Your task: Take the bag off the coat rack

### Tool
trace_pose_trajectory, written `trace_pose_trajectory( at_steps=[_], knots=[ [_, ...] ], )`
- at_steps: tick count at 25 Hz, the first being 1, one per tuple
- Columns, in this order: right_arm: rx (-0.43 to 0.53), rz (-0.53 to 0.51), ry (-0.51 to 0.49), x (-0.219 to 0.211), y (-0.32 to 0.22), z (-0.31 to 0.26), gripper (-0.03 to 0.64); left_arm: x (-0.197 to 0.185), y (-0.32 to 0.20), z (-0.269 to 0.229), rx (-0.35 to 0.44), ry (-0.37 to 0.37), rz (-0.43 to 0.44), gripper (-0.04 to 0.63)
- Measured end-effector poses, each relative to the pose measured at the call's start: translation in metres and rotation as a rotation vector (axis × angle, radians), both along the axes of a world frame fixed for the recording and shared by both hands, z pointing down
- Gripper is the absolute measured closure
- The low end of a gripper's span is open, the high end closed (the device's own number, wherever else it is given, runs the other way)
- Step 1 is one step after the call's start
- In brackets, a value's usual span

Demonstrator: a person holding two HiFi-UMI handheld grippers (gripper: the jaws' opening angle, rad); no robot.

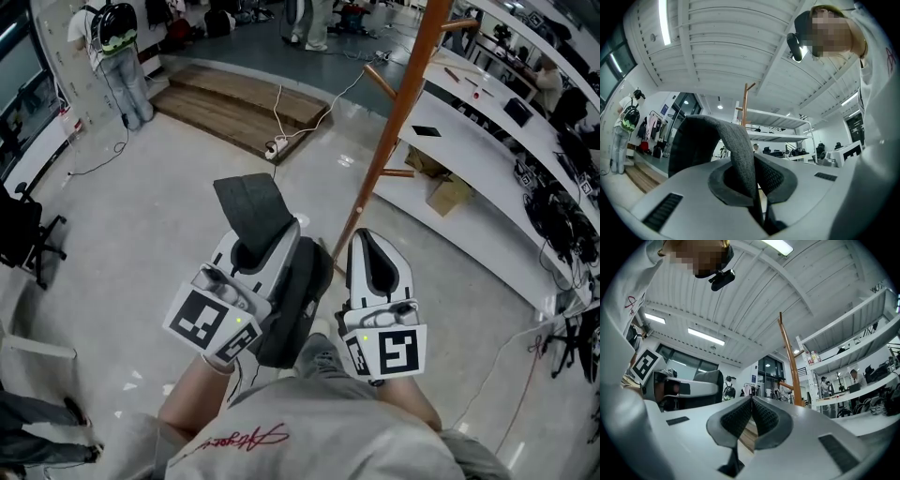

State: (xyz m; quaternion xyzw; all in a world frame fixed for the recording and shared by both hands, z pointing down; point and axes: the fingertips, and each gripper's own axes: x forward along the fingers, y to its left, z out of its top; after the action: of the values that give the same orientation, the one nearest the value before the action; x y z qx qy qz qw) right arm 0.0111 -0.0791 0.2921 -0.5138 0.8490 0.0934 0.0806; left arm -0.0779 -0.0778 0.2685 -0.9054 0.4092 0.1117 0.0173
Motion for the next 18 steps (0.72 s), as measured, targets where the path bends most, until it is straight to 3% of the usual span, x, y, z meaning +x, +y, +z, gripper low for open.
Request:
trace_pose_trajectory(
  at_steps=[18],
  knots=[
    [-0.014,0.033,0.002,0.002,0.064,-0.006,0.6,0.016,0.073,0.01,-0.027,0.016,0.076,0.558]
  ],
)
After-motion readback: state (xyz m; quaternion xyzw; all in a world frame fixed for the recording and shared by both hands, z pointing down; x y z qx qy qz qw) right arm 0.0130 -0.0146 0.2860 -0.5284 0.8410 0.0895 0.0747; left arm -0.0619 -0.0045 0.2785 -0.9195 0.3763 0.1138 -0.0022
